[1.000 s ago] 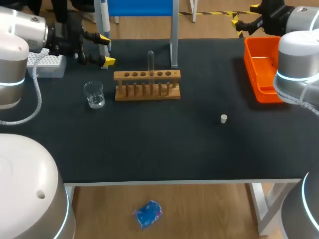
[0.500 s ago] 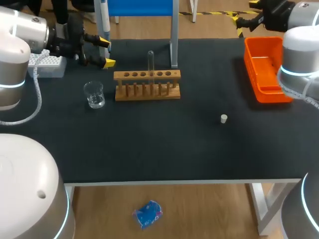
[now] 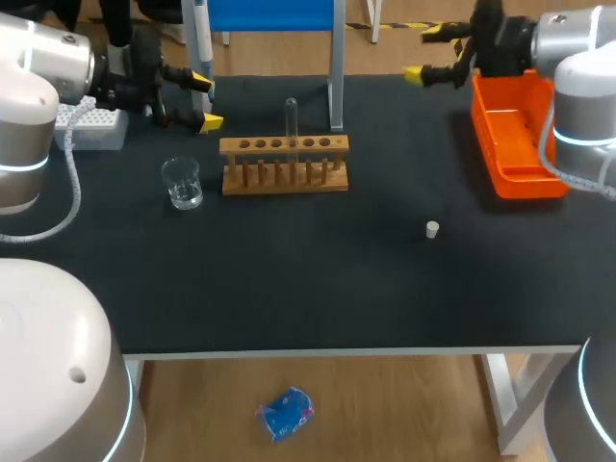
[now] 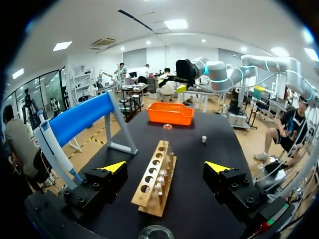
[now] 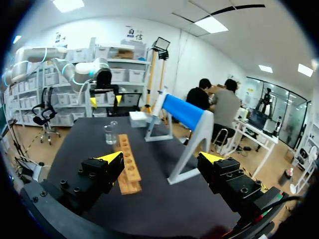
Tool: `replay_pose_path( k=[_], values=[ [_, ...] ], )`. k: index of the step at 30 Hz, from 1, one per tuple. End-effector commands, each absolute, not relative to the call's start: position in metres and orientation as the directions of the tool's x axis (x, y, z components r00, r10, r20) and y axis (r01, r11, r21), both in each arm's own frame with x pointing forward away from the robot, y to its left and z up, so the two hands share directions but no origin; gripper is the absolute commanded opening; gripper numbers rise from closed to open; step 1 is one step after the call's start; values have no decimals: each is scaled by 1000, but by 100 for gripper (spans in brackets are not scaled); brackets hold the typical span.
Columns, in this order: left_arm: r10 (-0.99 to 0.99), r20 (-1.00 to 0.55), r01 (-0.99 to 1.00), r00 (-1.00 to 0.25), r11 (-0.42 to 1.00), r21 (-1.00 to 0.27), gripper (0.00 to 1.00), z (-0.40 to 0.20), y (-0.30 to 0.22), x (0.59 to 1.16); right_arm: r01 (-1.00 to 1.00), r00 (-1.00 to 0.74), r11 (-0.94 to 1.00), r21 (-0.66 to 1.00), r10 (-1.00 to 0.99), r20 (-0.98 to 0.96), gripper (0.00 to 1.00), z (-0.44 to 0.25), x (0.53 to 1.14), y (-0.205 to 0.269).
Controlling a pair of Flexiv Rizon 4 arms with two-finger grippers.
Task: Invert the test tube, pick up the pipette, mount the tip to pipette, aspirate from beaker and dispense into the tube, eject the tip, return the pipette, and cap with the stopper.
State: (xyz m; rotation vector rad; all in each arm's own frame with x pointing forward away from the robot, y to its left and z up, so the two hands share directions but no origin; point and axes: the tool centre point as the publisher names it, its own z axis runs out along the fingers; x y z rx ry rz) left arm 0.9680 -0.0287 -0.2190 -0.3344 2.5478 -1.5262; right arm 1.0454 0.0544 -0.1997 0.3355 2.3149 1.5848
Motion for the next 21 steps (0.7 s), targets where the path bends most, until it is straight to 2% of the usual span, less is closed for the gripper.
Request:
replay_pose_path(
  k=[1,10,21],
  values=[
    [-268,-15,-114,-963,460,-881,100,-218,-28,967,-1,-936,327,945,332,-115,100,-214,1027,69],
    [-268,-15,-114,-963,460,-881,100,-218,-28,967,28,-969,232,972,243,-30,100,-230,995,109],
    [-268,-15,-114,-963,460,-881,100,-218,-28,967,28,-969,232,972,243,-30,100,-230,995,109]
  ],
)
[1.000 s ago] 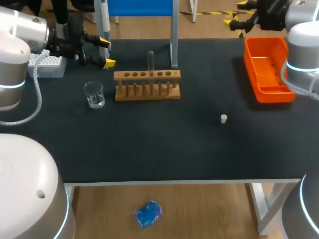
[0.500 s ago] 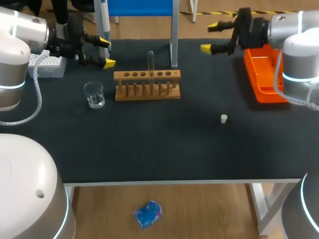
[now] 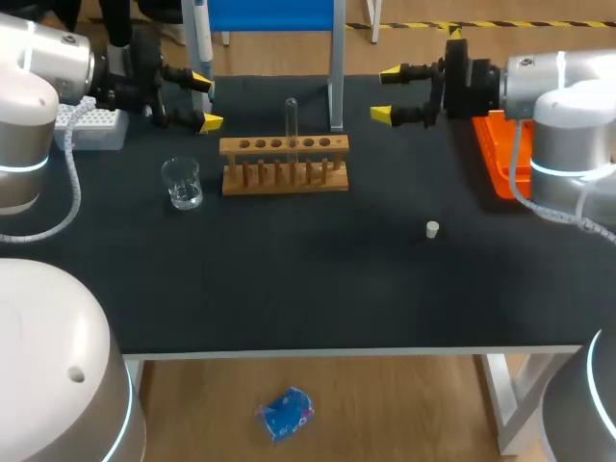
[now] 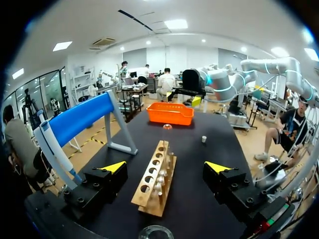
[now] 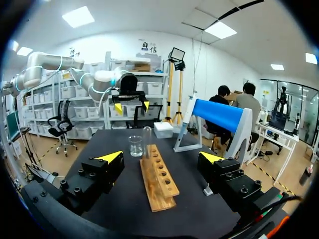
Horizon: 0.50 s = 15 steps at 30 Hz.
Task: Invert the test tube, pick up the pipette, mount the tip to pipette, aspirate from beaker and dispense into the tube, eject the tip, return the pipette, and cap with the stopper.
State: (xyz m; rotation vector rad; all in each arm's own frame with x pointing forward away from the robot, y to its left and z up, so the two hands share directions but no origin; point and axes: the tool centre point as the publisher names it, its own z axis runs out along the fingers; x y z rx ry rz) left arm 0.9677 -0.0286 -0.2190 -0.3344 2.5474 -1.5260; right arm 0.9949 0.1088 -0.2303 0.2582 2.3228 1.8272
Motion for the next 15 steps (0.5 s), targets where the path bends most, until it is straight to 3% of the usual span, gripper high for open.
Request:
replay_pose_path(
  k=[1,10,15],
  values=[
    [-268,-15,-114,-963,460,-881,100,-218,-28,967,28,-969,232,972,243,-30,100,-230,995,109],
    [-268,-15,-114,-963,460,-881,100,-218,-28,967,28,-969,232,972,243,-30,100,-230,995,109],
    [-268,-15,-114,-963,460,-881,100,-218,-28,967,-2,-994,171,985,108,-21,100,-245,982,136]
  ],
)
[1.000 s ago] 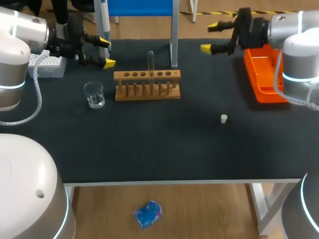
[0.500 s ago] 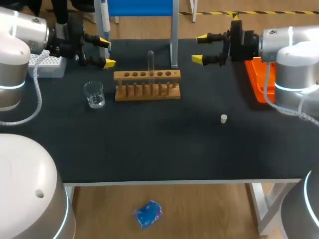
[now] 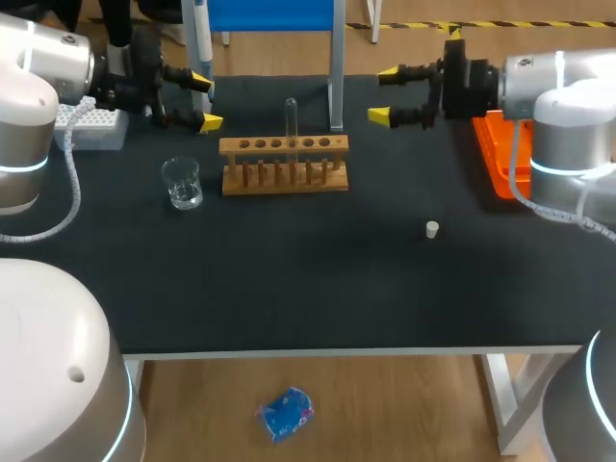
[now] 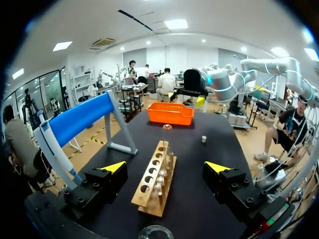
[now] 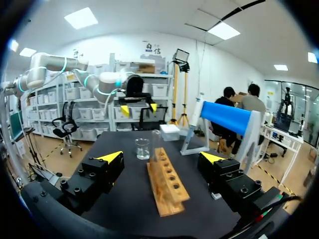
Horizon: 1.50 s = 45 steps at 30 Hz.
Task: Invert the test tube, pick up the pipette, mount the tip to pipette, aspirate from beaker and dispense into the tube, eject the tip, return the pipette, and cap with the stopper.
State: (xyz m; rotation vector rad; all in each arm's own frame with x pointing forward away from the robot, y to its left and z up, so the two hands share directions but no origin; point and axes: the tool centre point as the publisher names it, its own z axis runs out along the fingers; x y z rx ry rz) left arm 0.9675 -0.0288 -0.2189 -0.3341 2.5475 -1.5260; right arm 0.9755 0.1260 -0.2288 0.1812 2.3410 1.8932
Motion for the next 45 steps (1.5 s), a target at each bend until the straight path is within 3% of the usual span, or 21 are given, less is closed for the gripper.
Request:
replay_pose_path(
  k=[1,10,25,45],
  values=[
    [-268,-15,-114,-963,460,-881,100,-218,-28,967,-4,-996,156,988,84,-18,100,-249,979,142],
    [-268,-15,-114,-963,460,-881,100,-218,-28,967,-33,-995,57,998,-92,-28,100,-266,972,183],
    [-268,-15,-114,-963,460,-881,100,-218,-28,967,2,-989,23,1000,-145,5,100,-272,983,242],
    [-268,-15,-114,-963,460,-881,100,-218,-28,967,45,-988,-10,999,-148,43,99,-284,994,265]
  ],
)
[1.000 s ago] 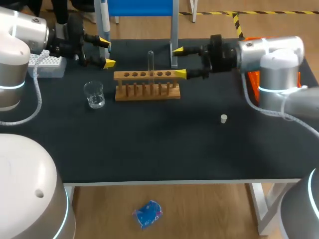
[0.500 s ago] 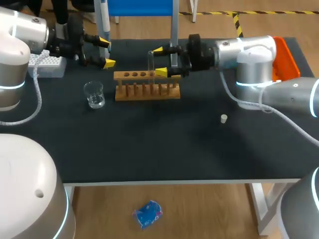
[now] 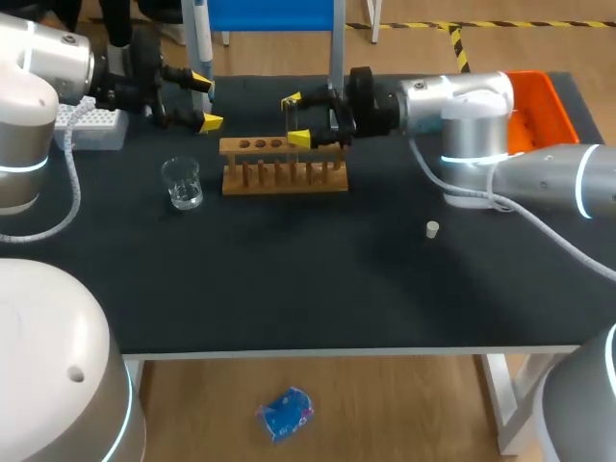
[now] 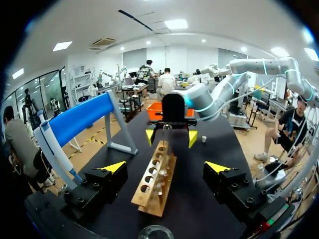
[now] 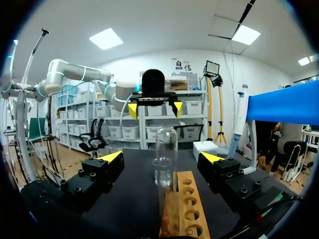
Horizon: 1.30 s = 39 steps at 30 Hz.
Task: Invert the test tube, pick up the pipette, mount the tip to pipette, aspirate from beaker and dispense into the tube, eject the tip, return the pipette, and cap with the stopper.
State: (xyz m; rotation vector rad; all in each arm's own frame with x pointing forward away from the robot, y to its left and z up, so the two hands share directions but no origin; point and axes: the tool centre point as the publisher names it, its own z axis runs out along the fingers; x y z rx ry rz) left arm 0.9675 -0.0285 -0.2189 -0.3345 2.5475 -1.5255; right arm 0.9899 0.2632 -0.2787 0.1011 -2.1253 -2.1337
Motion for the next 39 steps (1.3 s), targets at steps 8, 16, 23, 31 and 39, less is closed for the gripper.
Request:
replay_pose_path(
  k=[8,16,23,31,39],
  values=[
    [-268,-15,-114,-963,460,-881,100,-218,-28,967,48,-988,-7,999,-148,47,72,-286,996,267],
    [-268,-15,-114,-963,460,-881,100,-218,-28,967,30,-987,11,999,-155,32,44,-285,996,270],
    [-268,-15,-114,-963,460,-881,100,-218,-28,967,20,-988,19,1000,-152,23,0,-284,995,270],
    [-268,-15,-114,-963,460,-881,100,-218,-28,967,16,-989,20,1000,-143,18,0,-279,993,268],
    [-268,-15,-114,-963,460,-881,100,-218,-28,967,22,-991,8,1000,-135,22,0,-271,993,267]
  ],
)
